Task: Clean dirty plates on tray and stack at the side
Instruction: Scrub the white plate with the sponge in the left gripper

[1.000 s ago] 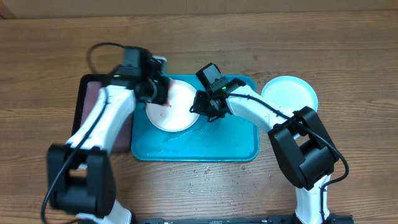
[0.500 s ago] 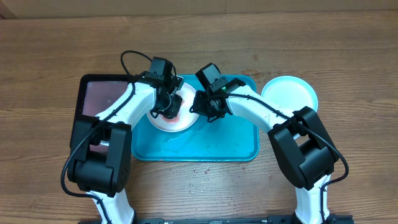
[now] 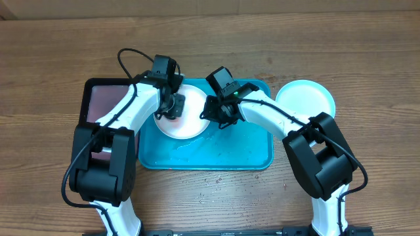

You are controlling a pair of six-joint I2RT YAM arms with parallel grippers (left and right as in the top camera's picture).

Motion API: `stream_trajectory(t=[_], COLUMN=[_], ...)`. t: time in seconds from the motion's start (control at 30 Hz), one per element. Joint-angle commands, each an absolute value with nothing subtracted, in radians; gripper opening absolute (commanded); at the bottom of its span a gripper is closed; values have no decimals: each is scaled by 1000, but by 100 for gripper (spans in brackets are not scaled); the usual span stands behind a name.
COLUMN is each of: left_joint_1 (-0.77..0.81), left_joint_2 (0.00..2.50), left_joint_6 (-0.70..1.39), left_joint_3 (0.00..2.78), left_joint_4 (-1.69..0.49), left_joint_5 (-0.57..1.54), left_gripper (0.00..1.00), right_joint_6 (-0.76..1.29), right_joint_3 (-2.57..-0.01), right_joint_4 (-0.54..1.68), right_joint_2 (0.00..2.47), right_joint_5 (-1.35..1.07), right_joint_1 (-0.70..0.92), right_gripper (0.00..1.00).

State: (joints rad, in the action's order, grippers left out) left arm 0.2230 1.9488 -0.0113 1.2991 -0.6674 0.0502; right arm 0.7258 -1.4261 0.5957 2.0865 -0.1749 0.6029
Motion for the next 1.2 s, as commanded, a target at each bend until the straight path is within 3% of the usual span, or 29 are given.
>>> stream_trajectory(t=[0.0, 0.33, 0.67, 1.1, 1.13, 1.17], left_joint_1=[242, 250, 215, 82, 64, 44], left_joint_2=[1917, 1991, 1955, 1704, 1698, 1695], left_joint_6=[-37, 76, 121, 128, 121, 118], left_joint_3=[1331, 1330, 1333, 1333, 1333, 1333], left_joint_4=[-639, -616, -678, -723, -739, -757], left_joint_5=[325, 334, 4, 47, 40, 36], left_gripper=[4, 4, 4, 4, 4, 4], right_joint_6=[726, 726, 726, 726, 726, 726], right_joint_3=[-1420, -1420, -1420, -1420, -1420, -1420], right_joint_4=[596, 596, 599, 599, 598, 598], right_joint_2=[2090, 2090, 2090, 2090, 2090, 2090], right_joint_5=[-157, -158, -157, -158, -158, -158], right_joint_1=[605, 605, 605, 605, 605, 605], right_gripper=[4, 4, 4, 4, 5, 14])
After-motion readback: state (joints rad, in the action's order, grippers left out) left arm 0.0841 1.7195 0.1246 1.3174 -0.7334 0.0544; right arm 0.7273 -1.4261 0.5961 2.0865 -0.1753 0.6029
